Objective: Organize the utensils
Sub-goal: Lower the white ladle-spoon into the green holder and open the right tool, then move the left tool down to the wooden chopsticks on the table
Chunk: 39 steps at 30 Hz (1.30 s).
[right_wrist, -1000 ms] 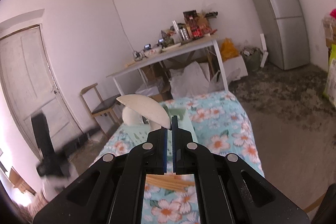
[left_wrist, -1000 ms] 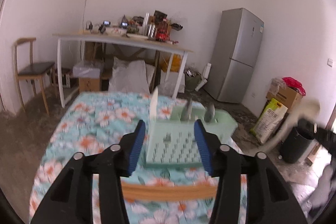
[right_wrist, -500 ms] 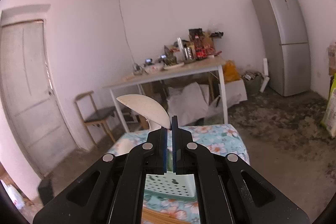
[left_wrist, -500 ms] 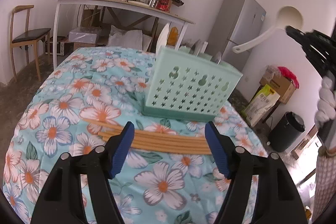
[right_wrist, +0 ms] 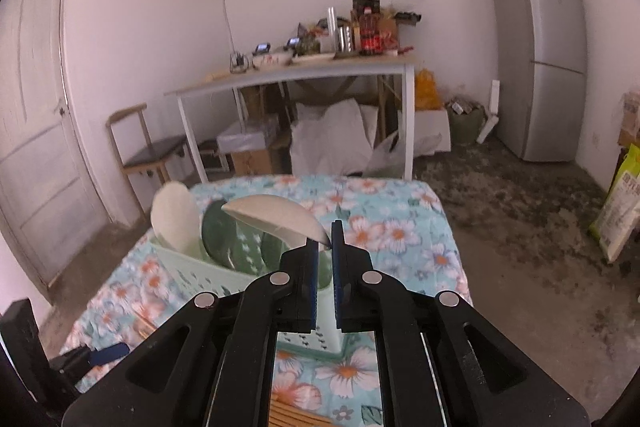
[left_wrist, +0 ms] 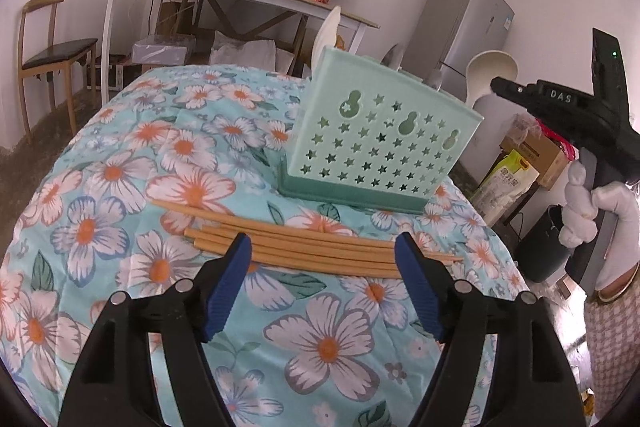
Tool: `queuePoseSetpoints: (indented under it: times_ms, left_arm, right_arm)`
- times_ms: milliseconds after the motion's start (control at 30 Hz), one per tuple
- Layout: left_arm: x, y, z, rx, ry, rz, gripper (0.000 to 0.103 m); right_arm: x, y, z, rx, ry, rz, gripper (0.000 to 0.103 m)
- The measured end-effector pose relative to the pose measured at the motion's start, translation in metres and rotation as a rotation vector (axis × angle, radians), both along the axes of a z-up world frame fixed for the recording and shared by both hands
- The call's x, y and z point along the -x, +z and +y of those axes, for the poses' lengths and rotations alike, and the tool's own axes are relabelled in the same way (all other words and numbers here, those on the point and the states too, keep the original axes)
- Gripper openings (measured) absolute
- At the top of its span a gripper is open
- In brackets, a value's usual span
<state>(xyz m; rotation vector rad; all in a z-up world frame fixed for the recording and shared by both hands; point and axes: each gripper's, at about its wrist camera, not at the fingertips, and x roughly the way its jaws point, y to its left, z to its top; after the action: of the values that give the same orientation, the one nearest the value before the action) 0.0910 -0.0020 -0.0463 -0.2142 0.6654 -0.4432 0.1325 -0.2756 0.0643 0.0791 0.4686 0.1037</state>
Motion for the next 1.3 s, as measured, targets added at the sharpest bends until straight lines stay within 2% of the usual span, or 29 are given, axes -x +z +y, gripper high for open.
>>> queuePoseSetpoints:
  times_ms: [233,500,667,867,1033,1300]
  left_arm:
    - [0.001,0.000,-0.001,-0.006,0.015,0.010,0.073]
    - [0.011,0.006,-0.005,-0.023,0.028,0.002,0.074]
    - [0.018,0.010,-0.007,-0.040,0.034,0.004,0.075]
    - [0.019,0.004,-0.011,-0.082,0.058,0.045,0.076]
    - [0.018,-0.006,-0.011,-0.093,0.071,0.082,0.076]
    - [0.016,-0.024,-0.009,-0.096,0.082,0.144,0.076]
  right_arm:
    - [0.012,0.001,0.002,0.022,-0.003,-0.014,0.037]
    - [0.037,0.014,-0.005,-0.012,0.000,-0.061,0.042]
    - [0.066,0.013,-0.010,-0.044,0.006,-0.069,0.052]
    - [0.087,-0.028,-0.003,-0.107,0.056,0.065,0.061]
    - [0.092,-0.077,0.007,-0.170,0.075,0.218,0.062]
    - [0.098,-0.138,0.009,-0.249,0.061,0.384,0.063]
